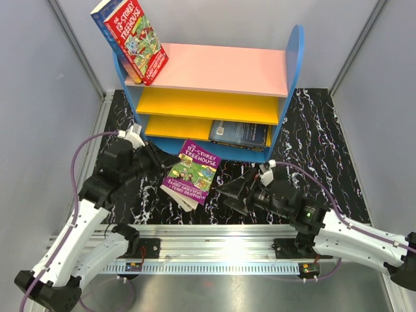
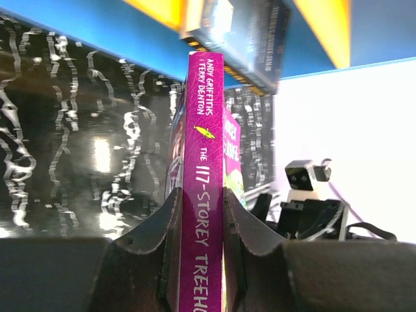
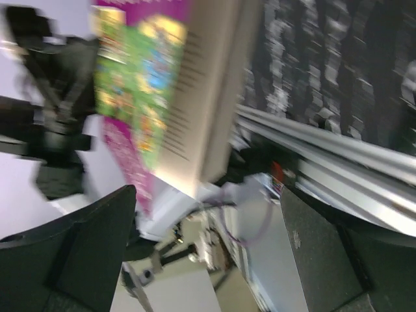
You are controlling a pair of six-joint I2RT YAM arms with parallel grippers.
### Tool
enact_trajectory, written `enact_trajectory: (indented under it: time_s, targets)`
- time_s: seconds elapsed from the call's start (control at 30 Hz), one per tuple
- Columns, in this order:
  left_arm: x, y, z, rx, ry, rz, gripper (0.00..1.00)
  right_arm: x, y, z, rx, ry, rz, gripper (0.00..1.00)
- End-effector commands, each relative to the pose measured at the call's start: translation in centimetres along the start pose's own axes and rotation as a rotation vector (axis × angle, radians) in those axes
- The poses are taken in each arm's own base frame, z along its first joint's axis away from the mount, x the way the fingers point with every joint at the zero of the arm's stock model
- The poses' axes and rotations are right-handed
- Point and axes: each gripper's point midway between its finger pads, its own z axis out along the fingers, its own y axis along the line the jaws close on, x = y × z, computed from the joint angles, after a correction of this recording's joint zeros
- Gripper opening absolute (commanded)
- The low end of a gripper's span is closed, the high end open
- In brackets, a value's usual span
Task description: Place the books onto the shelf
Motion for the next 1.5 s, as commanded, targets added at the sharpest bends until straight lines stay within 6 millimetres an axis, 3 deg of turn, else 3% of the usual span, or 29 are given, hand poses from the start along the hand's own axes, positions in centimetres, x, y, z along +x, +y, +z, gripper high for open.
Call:
enact_trajectory:
  time_s: [0.0, 0.2, 0.57, 0.7, 1.0, 1.17, 1.47]
  targets:
    - [-1.9, -6.2, -2.7, 0.197, -0.051, -0.020, 0.00, -3.8, 10.3, -1.4, -0.399, -0.199, 0.044, 1.00]
    - [-2.1, -7.0, -3.6, 0.186, -0.042, 0.009, 0.00, -2.9, 12.0, 0.3, -0.459, -0.136, 0.068, 1.00]
    - [-3.2, -10.9, -5.1, 0.304, -0.048, -0.059, 0.00, -0.2, 13.0, 7.0, -0.374, 0.009, -0.051, 1.00]
    - [-3.6, -12.3, -6.0, 0.355, -0.054, -0.114, 0.00, -0.4, 12.9, 6.9, -0.388, 0.000, -0.031, 1.00]
    - [-4.6, -14.3, -8.1, 0.442, -0.098, -0.188, 0.00, -1.9, 9.5, 3.8, -0.419, -0.082, 0.072, 0.95]
    - [-5.0, -15.2, -8.0, 0.473, -0.093, -0.213, 0.00, -1.9, 10.7, 3.3, -0.437, -0.084, 0.049, 0.96]
    - [-4.2, -13.9, -7.5, 0.468, -0.081, -0.257, 0.00, -2.4, 13.6, 3.0, -0.516, -0.107, 0.044, 0.96]
